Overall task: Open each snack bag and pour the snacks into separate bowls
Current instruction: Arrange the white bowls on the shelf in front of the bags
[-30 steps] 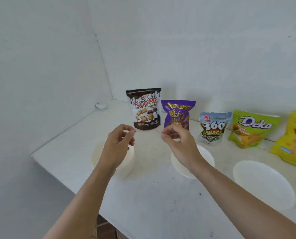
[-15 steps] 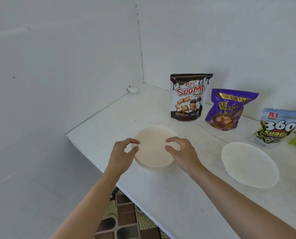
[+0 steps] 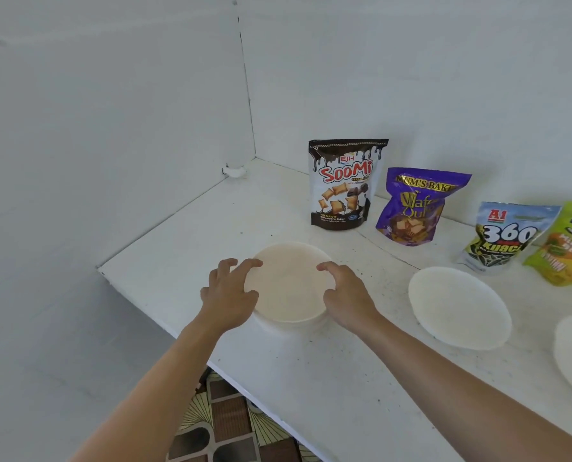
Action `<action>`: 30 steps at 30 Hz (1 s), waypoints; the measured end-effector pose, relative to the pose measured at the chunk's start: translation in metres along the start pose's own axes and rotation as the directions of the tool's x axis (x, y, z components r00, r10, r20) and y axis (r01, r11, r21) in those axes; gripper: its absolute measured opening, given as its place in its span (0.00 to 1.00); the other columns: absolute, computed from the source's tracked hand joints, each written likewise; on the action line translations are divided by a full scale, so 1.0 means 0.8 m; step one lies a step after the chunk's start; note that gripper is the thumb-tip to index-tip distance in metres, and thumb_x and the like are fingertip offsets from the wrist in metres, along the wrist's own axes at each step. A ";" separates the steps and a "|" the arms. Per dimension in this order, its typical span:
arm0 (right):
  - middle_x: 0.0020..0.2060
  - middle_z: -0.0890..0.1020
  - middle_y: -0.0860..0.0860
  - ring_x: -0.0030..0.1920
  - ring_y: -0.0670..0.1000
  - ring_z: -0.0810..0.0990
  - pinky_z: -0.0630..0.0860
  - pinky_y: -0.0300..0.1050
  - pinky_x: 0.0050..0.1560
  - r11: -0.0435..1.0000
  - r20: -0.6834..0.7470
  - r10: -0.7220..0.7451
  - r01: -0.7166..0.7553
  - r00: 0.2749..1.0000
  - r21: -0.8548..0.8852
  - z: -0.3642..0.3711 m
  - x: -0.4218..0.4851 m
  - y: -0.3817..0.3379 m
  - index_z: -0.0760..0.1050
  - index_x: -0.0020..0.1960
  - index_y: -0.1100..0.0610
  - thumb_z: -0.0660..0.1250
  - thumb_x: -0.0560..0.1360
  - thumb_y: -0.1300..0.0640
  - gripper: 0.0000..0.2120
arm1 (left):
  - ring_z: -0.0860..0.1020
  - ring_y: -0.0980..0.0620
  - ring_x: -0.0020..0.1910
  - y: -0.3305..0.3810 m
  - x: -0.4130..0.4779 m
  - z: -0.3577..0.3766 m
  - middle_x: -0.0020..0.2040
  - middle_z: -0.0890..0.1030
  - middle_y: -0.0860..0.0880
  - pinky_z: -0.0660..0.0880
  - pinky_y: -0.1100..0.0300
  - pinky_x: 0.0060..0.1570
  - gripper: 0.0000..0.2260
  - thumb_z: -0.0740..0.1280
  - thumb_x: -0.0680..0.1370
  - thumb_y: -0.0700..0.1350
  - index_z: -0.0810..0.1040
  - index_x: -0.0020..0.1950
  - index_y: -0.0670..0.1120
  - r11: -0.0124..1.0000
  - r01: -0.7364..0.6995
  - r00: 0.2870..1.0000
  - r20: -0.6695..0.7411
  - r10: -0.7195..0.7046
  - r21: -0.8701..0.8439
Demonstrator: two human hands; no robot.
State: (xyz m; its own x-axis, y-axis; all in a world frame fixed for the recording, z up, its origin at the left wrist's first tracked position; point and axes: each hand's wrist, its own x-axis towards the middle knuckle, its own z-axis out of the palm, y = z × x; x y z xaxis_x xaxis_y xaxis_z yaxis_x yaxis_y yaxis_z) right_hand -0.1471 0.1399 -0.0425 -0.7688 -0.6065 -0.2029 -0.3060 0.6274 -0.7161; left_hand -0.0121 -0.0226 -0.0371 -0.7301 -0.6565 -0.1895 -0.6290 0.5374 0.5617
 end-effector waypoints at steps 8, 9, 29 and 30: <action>0.68 0.71 0.52 0.69 0.53 0.68 0.72 0.44 0.63 0.997 -0.101 -0.074 0.074 0.992 -0.004 -0.008 -0.006 0.005 0.70 0.72 0.56 0.58 0.74 0.73 0.28 | 0.71 0.47 0.59 0.011 -0.002 0.007 0.59 0.66 0.51 0.72 0.65 0.46 0.27 0.61 0.75 0.31 0.72 0.73 0.47 0.976 -0.074 0.996 -0.056 0.064 -0.203; 0.67 0.71 0.52 0.68 0.52 0.68 0.71 0.44 0.63 0.996 -0.108 -0.088 0.088 0.990 -0.011 -0.007 -0.007 0.007 0.69 0.72 0.57 0.58 0.74 0.73 0.28 | 0.71 0.48 0.58 0.012 -0.004 0.008 0.60 0.67 0.52 0.71 0.67 0.43 0.28 0.61 0.75 0.30 0.72 0.73 0.46 0.976 -0.085 0.995 -0.074 0.072 -0.202; 0.71 0.71 0.49 0.71 0.51 0.69 0.68 0.44 0.66 0.965 -0.264 -0.261 0.261 0.928 -0.036 -0.055 -0.021 -0.009 0.68 0.73 0.55 0.57 0.77 0.71 0.27 | 0.70 0.49 0.66 0.048 -0.019 -0.028 0.69 0.71 0.58 0.74 0.48 0.63 0.30 0.62 0.75 0.32 0.71 0.75 0.52 0.930 -0.296 0.945 -0.210 0.252 -0.218; 0.70 0.71 0.50 0.71 0.51 0.69 0.65 0.40 0.64 0.960 -0.290 -0.270 0.278 0.918 -0.014 -0.065 -0.022 -0.010 0.69 0.73 0.56 0.56 0.77 0.72 0.27 | 0.72 0.52 0.62 0.059 -0.020 -0.033 0.68 0.71 0.58 0.75 0.48 0.62 0.30 0.62 0.75 0.31 0.71 0.75 0.52 0.916 -0.320 0.938 -0.217 0.271 -0.243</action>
State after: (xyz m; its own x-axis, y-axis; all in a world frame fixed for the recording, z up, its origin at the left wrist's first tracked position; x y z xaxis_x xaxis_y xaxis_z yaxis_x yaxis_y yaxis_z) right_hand -0.1599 0.1711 0.0014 -0.7862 -0.5844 0.2009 -0.5154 0.4407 -0.7350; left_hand -0.0230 -0.0006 0.0134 -0.7972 -0.5851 0.1488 -0.2772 0.5736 0.7708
